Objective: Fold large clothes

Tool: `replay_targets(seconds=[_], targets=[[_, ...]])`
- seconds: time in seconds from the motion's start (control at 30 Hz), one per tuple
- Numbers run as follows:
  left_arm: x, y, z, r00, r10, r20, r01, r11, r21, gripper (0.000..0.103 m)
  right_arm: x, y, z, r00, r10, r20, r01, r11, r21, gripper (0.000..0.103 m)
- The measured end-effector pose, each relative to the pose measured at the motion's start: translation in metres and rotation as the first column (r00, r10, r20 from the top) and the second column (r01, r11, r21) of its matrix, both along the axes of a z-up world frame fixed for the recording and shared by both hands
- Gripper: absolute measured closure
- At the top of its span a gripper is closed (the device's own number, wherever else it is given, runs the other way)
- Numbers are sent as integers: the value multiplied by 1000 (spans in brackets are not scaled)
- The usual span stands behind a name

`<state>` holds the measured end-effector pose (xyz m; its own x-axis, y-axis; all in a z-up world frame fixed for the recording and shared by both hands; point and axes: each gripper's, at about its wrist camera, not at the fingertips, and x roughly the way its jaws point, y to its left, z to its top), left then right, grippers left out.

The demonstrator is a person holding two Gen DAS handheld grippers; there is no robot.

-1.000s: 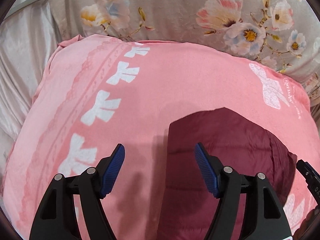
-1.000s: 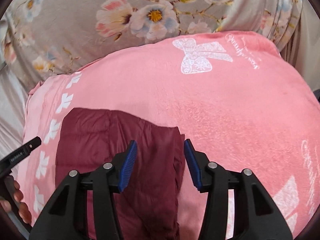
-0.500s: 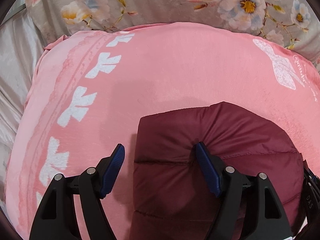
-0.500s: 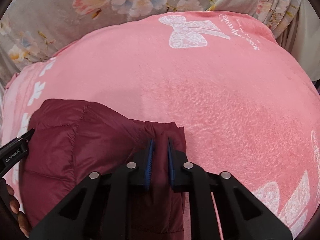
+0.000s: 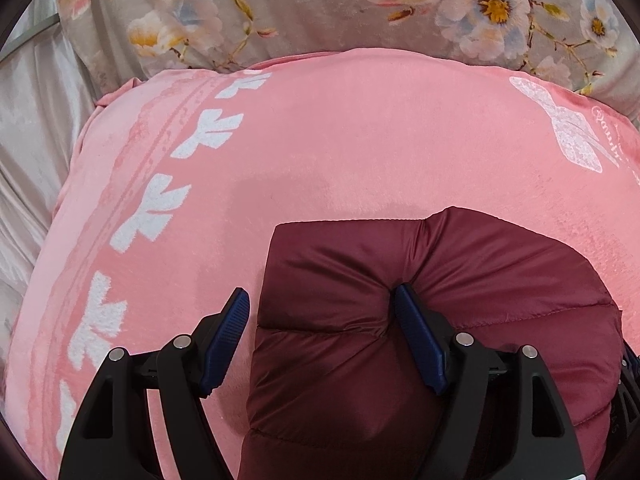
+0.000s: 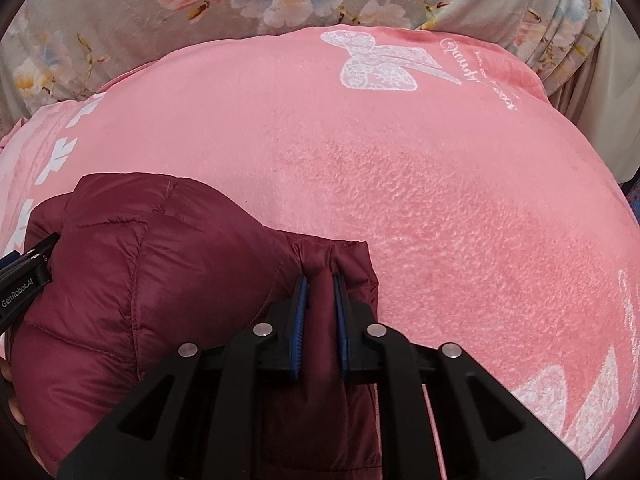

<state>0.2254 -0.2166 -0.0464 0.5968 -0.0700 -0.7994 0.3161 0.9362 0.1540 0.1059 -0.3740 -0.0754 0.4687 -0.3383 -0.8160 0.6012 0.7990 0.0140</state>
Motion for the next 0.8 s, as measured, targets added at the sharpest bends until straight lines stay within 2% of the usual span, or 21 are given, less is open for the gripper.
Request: replay_targets(seconds=[0.67,0.8], targets=[[-6,-2,-5,998,13,57,-14,1000,18,27,-2,4,-3,1000,0,21,1,1000,-31,91],[-13,7,8,999,7,34,-8,1000,20,26,-24,4,16,998,3,61,-3,1000,7,87]])
